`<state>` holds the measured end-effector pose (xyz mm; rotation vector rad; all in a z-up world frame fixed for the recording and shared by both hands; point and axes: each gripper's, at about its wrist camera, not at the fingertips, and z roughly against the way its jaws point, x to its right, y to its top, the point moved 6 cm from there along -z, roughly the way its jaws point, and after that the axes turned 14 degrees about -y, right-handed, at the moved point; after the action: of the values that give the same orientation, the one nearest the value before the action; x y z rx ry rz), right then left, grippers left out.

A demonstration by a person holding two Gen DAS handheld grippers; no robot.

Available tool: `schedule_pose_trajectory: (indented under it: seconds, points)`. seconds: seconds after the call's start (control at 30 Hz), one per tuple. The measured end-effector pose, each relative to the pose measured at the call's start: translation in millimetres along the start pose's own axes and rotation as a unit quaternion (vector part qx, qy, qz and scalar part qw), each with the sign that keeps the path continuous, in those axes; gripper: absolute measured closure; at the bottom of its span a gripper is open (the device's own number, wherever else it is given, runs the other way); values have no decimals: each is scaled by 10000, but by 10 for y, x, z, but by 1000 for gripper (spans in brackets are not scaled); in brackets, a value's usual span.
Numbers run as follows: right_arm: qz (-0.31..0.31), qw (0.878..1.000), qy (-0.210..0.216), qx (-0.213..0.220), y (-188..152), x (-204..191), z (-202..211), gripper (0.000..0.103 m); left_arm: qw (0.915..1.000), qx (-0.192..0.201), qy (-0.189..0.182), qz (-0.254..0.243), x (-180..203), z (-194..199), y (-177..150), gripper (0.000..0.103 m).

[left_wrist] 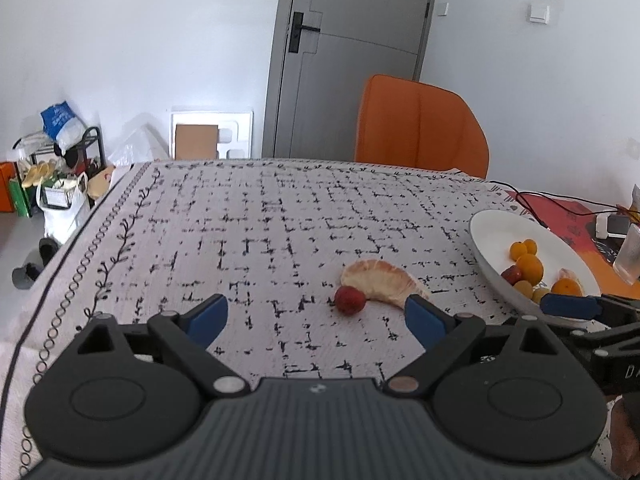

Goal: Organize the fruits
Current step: 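Withdraw both grippers toward the pomelo segment and remaining red date, then close right gripper on pomelo segment while left gripper closes on red date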

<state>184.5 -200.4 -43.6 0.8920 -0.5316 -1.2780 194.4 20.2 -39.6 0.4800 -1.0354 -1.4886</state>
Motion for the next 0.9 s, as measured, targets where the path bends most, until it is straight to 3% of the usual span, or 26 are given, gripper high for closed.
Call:
schedule_pose_trajectory:
  seconds: [0.2, 0.37, 0.53, 0.9]
  points:
    - [149, 9997, 121, -148, -31, -94, -106, 29, 10000, -23, -30, 80, -44, -77, -50, 14]
    - [254, 9995, 105, -178, -10, -154, -222, 32, 9998, -41, -95, 143, -85, -135, -67, 21]
    - [386, 9990, 58, -212, 21, -222, -385, 40, 9998, -73, -103, 168, -154, -178, -106, 21]
    - [757, 9969, 4, -223, 24, -439, -572, 44, 9996, -141, 5, 247, -261, -261, -128, 21]
